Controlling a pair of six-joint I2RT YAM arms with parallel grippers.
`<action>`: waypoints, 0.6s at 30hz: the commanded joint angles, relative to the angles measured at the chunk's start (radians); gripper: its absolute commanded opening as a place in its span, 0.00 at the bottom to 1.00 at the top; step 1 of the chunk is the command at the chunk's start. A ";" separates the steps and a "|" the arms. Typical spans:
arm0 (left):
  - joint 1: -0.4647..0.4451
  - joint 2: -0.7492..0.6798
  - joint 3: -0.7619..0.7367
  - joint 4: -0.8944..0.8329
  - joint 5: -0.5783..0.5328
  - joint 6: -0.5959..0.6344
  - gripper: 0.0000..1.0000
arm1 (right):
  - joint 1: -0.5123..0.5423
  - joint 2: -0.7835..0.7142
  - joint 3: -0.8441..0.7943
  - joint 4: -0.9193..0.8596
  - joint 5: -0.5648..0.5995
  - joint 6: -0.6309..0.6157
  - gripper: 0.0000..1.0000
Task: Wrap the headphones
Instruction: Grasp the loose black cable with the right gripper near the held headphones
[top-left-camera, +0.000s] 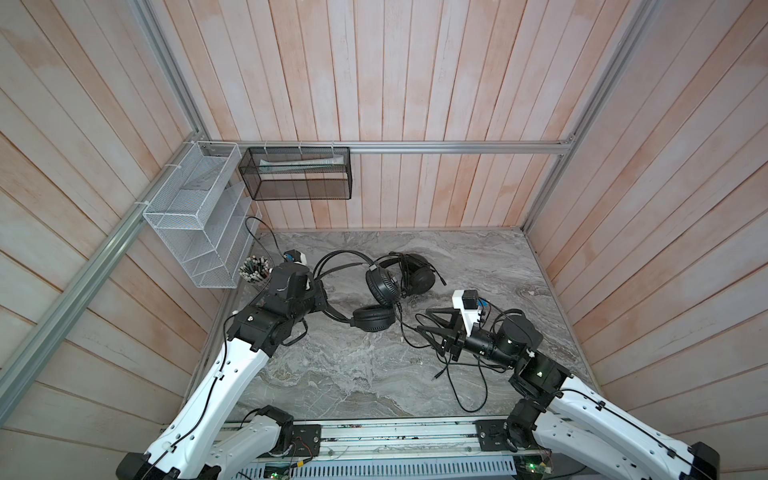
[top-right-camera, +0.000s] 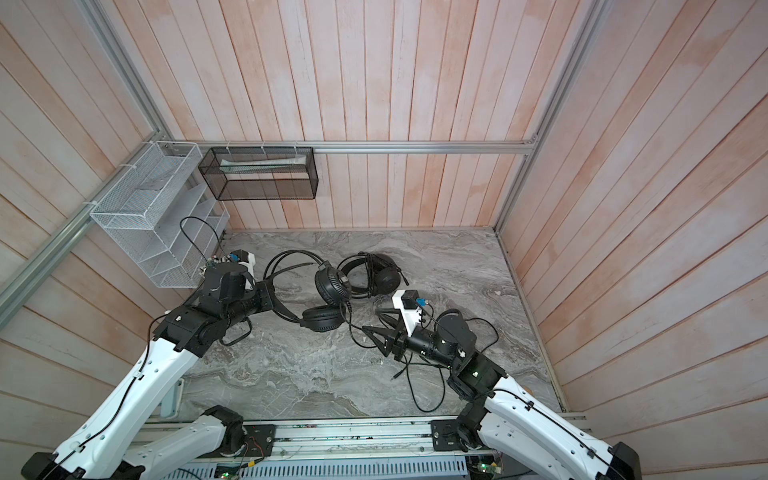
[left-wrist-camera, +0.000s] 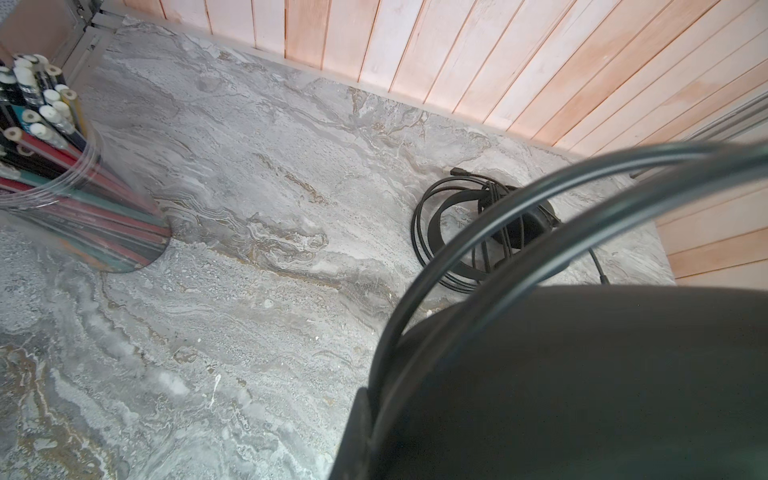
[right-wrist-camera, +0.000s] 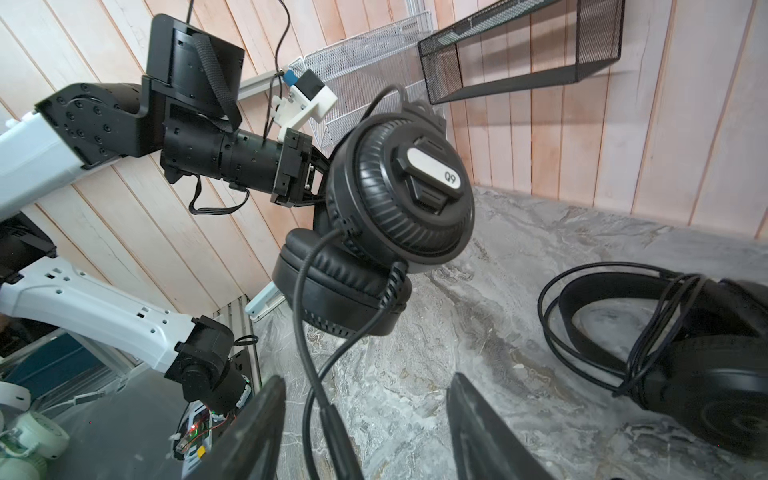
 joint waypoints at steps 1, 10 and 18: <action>0.001 -0.016 -0.015 0.053 -0.002 -0.010 0.00 | 0.025 0.013 0.044 -0.103 0.070 -0.053 0.63; -0.007 -0.014 -0.022 0.054 -0.015 -0.013 0.00 | 0.147 0.109 0.070 -0.058 0.124 -0.038 0.57; -0.008 -0.020 -0.037 0.055 -0.023 -0.010 0.00 | 0.258 0.199 0.121 -0.097 0.330 -0.054 0.42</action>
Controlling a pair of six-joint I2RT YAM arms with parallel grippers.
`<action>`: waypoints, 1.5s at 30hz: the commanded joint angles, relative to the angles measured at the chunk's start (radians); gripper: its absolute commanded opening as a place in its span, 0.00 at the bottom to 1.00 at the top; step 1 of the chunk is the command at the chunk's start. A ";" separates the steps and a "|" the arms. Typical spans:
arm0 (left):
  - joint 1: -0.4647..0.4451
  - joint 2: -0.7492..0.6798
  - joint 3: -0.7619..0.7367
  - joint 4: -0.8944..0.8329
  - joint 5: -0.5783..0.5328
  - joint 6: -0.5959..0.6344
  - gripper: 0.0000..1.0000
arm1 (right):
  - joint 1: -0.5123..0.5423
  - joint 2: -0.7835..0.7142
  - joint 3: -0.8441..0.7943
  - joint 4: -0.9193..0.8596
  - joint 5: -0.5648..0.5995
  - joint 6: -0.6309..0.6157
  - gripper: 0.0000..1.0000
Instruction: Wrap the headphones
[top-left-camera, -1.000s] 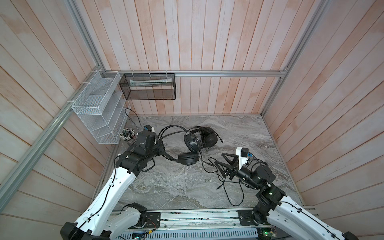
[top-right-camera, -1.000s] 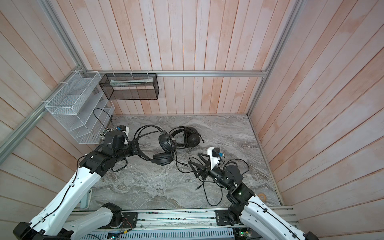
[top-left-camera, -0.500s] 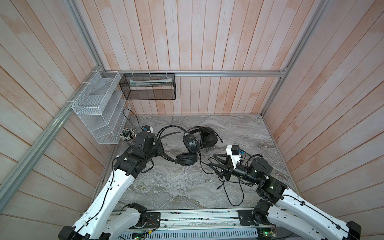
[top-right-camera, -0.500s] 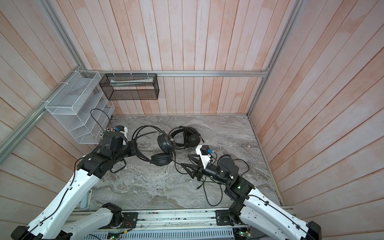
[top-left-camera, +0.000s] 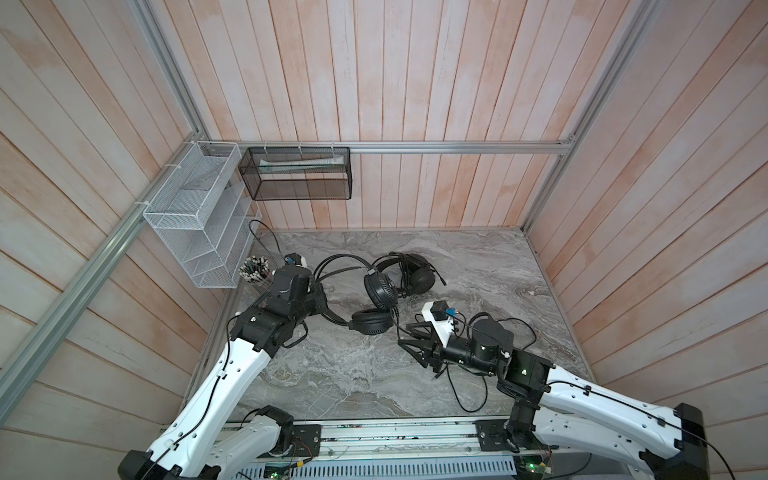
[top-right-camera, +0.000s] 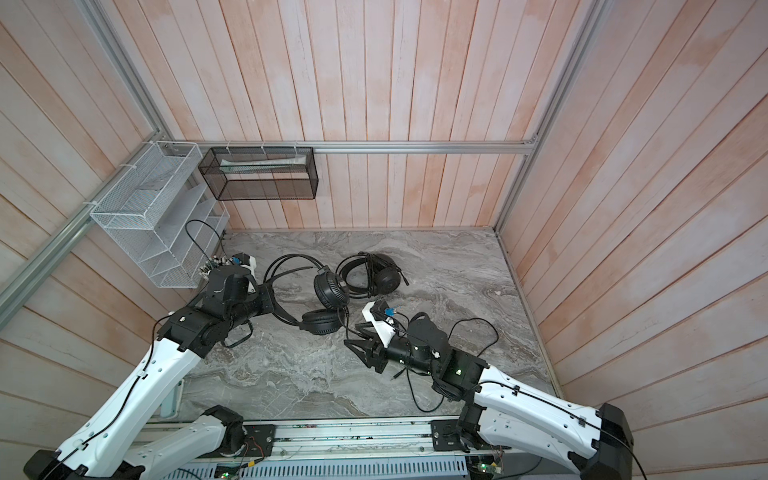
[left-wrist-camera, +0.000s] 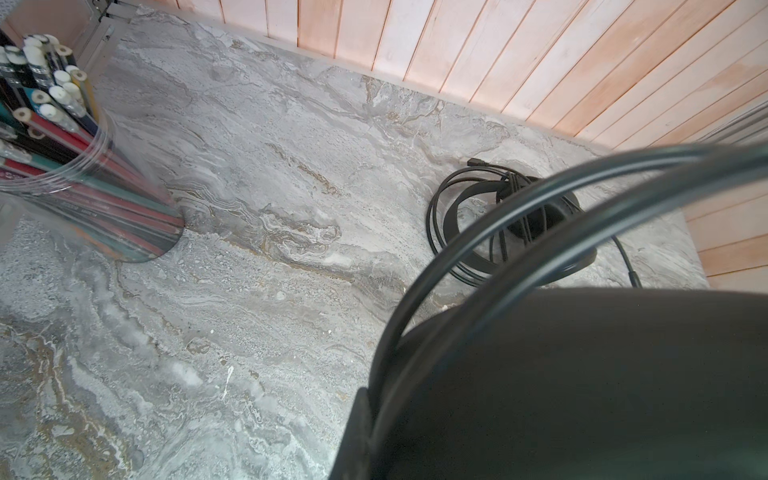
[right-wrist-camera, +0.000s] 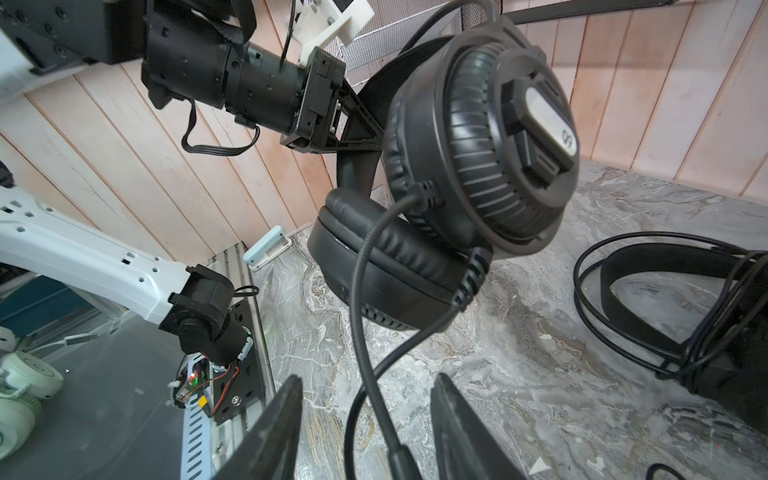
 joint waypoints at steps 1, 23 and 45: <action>-0.006 -0.020 -0.007 0.057 0.002 -0.011 0.00 | 0.017 0.039 0.047 -0.032 0.150 0.004 0.39; -0.055 -0.046 -0.078 0.090 -0.045 0.037 0.00 | 0.026 0.134 0.169 -0.182 0.472 0.171 0.21; -0.100 -0.072 -0.166 0.131 -0.141 0.085 0.00 | 0.010 0.200 0.255 -0.336 0.565 0.187 0.08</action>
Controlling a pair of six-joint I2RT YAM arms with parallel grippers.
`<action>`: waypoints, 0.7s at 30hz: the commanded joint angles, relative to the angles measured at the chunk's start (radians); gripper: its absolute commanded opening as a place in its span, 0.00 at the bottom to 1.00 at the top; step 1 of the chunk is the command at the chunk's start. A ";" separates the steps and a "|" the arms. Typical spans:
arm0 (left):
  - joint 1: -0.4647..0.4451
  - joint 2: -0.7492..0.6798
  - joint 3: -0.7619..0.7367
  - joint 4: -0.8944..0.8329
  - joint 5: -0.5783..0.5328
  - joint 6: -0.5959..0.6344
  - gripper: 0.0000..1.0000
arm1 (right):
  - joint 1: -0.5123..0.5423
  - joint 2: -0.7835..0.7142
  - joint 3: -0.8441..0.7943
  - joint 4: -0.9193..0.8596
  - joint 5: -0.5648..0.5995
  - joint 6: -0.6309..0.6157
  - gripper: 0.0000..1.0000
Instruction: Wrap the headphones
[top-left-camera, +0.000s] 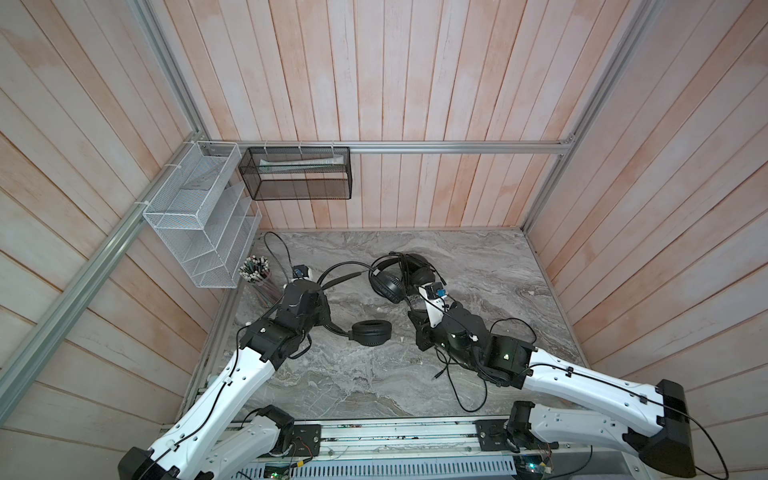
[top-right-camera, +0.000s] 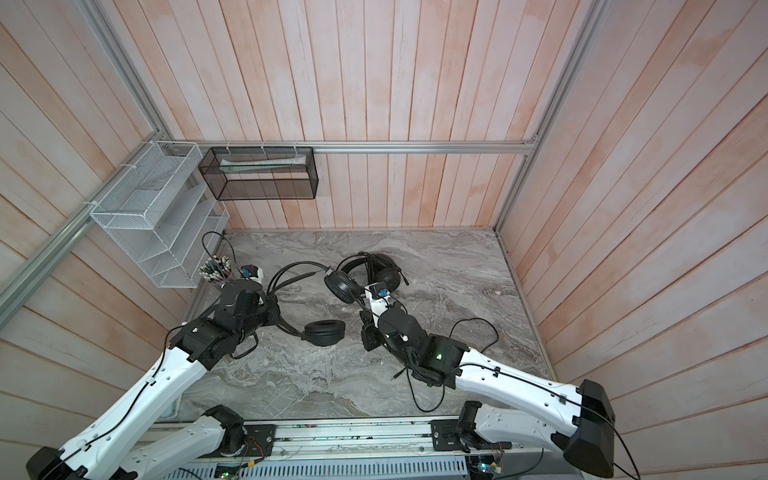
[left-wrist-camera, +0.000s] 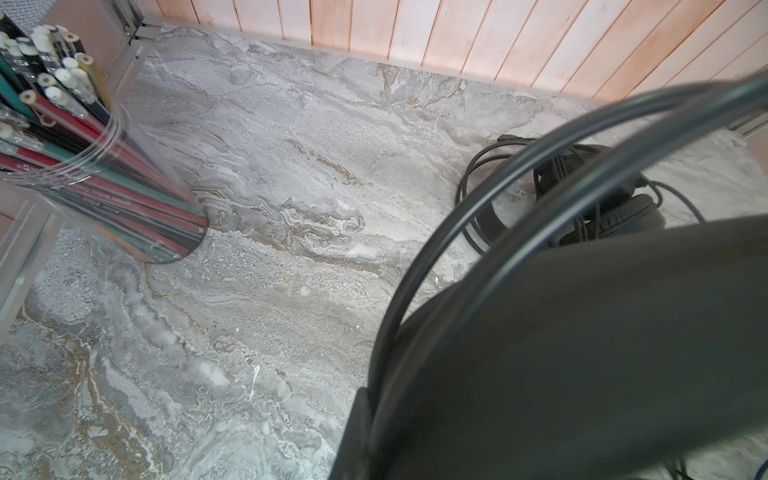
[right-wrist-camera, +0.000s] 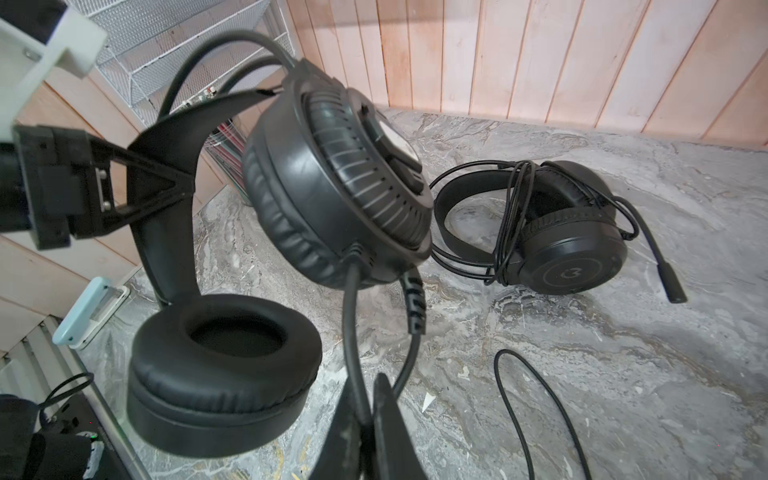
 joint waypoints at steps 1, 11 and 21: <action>-0.019 -0.026 -0.016 0.052 -0.015 0.036 0.00 | -0.017 0.022 0.048 -0.076 0.093 0.016 0.08; -0.140 -0.038 -0.097 0.126 -0.168 0.090 0.00 | -0.090 0.005 0.080 -0.078 -0.045 0.057 0.09; -0.192 -0.089 -0.149 0.182 -0.230 0.136 0.00 | -0.125 0.035 0.066 -0.054 -0.154 0.065 0.13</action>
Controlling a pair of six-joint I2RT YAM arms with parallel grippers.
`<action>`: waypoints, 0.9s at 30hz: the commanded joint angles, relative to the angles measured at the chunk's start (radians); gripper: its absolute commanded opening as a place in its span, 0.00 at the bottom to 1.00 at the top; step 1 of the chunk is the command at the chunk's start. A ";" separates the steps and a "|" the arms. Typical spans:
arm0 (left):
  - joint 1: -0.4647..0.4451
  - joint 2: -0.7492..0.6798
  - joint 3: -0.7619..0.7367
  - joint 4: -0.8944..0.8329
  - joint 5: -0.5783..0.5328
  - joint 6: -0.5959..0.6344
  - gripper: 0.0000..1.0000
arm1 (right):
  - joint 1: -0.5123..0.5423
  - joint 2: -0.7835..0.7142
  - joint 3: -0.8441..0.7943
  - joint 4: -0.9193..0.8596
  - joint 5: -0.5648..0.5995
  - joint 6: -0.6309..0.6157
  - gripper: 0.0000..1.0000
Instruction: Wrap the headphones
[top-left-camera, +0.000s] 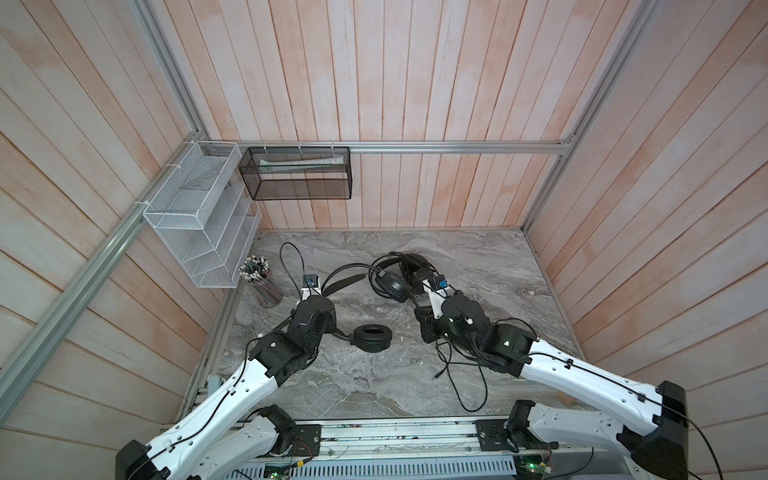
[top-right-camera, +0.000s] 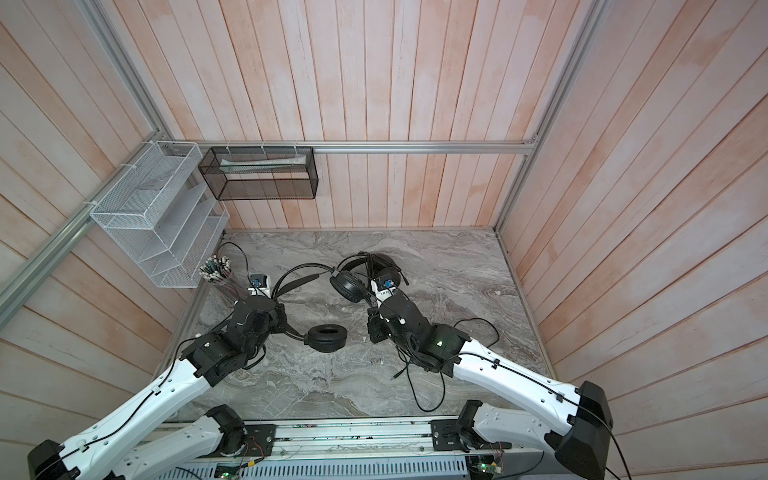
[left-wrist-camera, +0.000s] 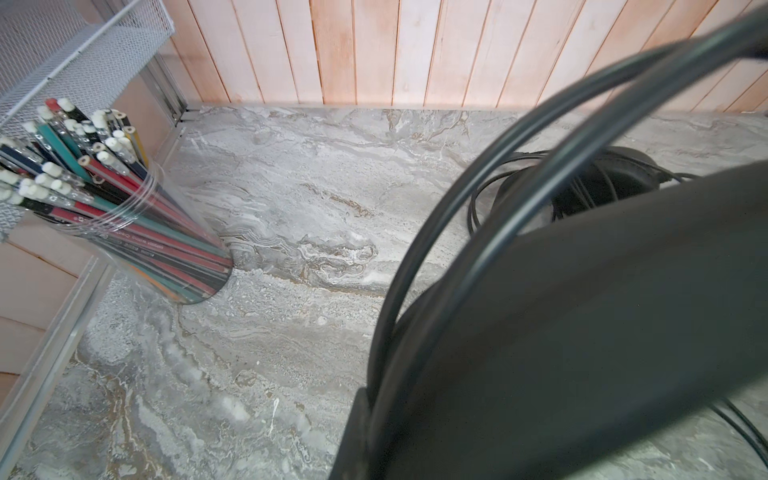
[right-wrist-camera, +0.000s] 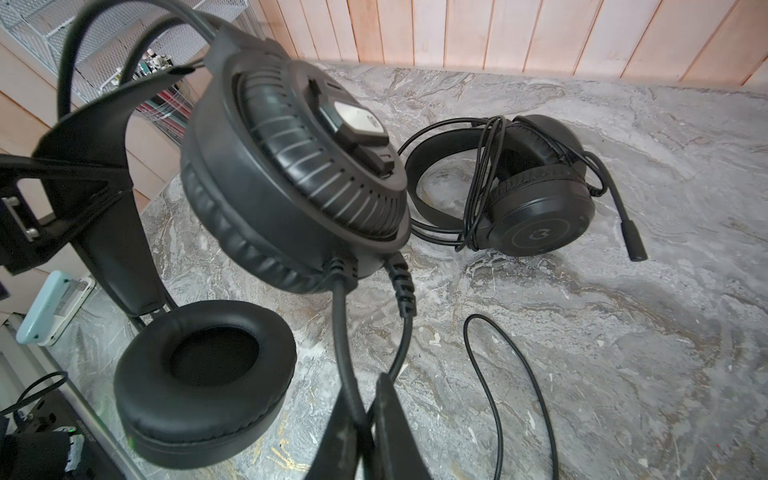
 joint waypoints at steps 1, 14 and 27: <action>-0.028 -0.022 -0.017 0.024 0.023 0.069 0.00 | -0.017 0.008 0.009 0.090 -0.047 0.042 0.12; -0.077 -0.004 -0.024 0.017 -0.008 0.058 0.00 | -0.034 0.008 -0.066 0.271 -0.153 0.201 0.10; -0.090 -0.019 0.013 -0.037 -0.023 -0.005 0.00 | -0.035 -0.108 -0.052 0.157 -0.107 0.062 0.43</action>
